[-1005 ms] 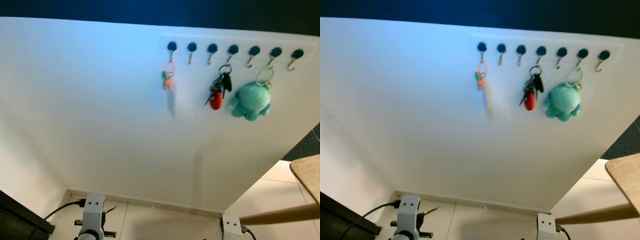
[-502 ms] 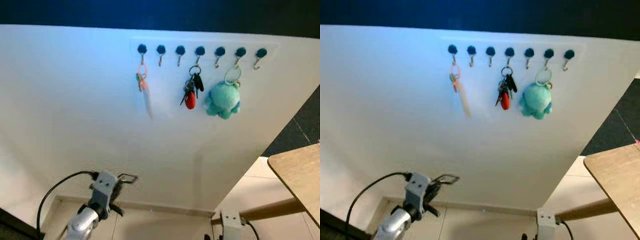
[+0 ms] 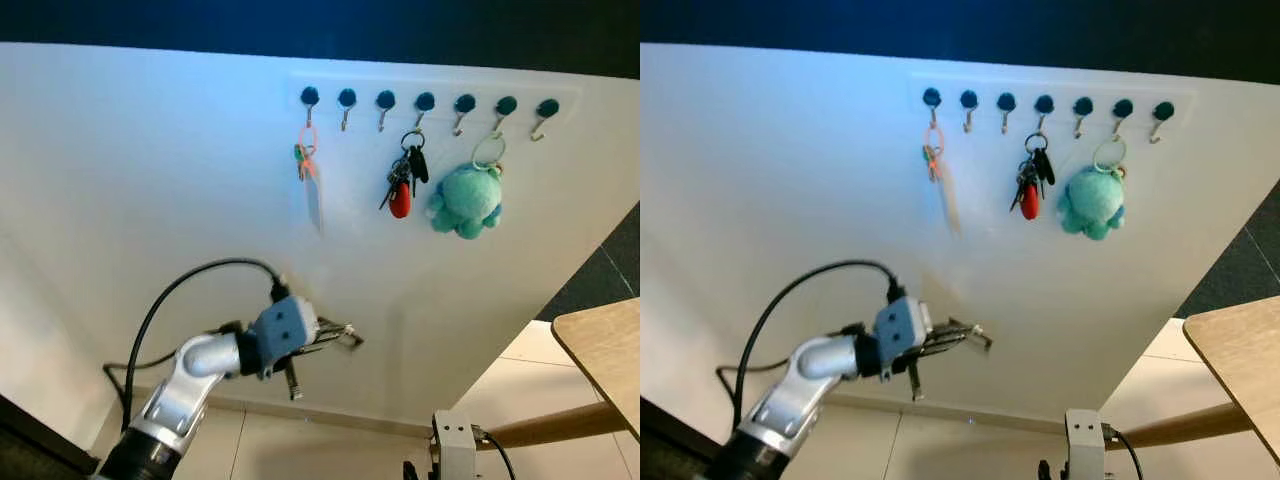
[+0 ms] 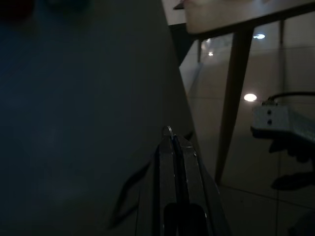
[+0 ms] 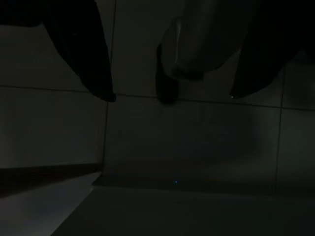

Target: Hang keys on a hook

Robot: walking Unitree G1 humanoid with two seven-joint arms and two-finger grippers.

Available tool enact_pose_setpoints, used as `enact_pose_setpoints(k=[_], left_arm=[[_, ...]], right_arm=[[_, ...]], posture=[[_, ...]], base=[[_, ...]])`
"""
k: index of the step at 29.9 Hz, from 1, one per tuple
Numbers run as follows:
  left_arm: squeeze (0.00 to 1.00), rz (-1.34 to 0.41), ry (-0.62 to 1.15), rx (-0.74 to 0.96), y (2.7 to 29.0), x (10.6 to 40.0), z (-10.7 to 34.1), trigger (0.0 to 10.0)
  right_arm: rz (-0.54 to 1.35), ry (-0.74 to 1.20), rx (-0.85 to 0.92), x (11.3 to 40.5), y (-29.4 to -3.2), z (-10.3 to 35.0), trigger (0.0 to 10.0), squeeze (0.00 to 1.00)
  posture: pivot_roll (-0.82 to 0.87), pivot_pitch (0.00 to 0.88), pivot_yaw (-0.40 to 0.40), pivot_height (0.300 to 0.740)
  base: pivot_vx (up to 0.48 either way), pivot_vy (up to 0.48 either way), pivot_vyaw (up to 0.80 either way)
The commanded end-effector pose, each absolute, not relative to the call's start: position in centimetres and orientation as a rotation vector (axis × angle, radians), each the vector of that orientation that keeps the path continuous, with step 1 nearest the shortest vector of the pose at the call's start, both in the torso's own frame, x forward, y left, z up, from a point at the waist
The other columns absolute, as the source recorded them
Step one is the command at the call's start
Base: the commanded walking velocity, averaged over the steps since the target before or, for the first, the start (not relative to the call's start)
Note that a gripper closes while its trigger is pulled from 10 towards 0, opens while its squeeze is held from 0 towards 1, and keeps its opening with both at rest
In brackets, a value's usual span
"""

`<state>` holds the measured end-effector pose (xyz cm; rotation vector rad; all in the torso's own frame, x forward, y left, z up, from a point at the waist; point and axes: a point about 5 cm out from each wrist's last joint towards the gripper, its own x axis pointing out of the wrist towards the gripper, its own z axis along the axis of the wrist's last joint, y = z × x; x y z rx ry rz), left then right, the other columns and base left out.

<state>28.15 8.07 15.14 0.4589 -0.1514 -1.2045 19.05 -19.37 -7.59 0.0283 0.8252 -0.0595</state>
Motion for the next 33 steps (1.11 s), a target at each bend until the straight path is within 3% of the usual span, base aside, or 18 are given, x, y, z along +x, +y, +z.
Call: enact_pose_setpoints(k=[1,3,15,33], left_arm=[[0.0,-1.232,-0.155,0.452,7.4,28.1,15.8,10.0],[0.0,-1.223,-0.25,0.434,6.1,29.1,19.1,10.0],[0.0,-1.137,-0.417,0.396,3.5,31.2,26.4,10.0],[0.0,-1.02,-0.529,0.414,2.8,32.5,29.7,10.0]], right_arm=[[-0.056,0.82,0.029,19.0,-19.3,-7.6,10.0,0.0],[-0.053,0.818,0.026,19.0,-19.2,-7.6,10.0,0.0],[-0.054,0.813,0.031,19.0,-19.1,-7.6,10.0,0.0],[-0.041,0.789,0.049,19.7,-18.4,-7.3,10.0,0.0]], posture=[[0.05,0.067,-0.008,0.74],[0.04,0.066,-0.009,0.74],[0.04,0.066,-0.007,0.74],[0.05,0.065,-0.007,0.74]], base=[[0.0,0.0,0.0],[0.0,0.0,0.0],[0.0,0.0,0.0],[0.0,0.0,0.0]])
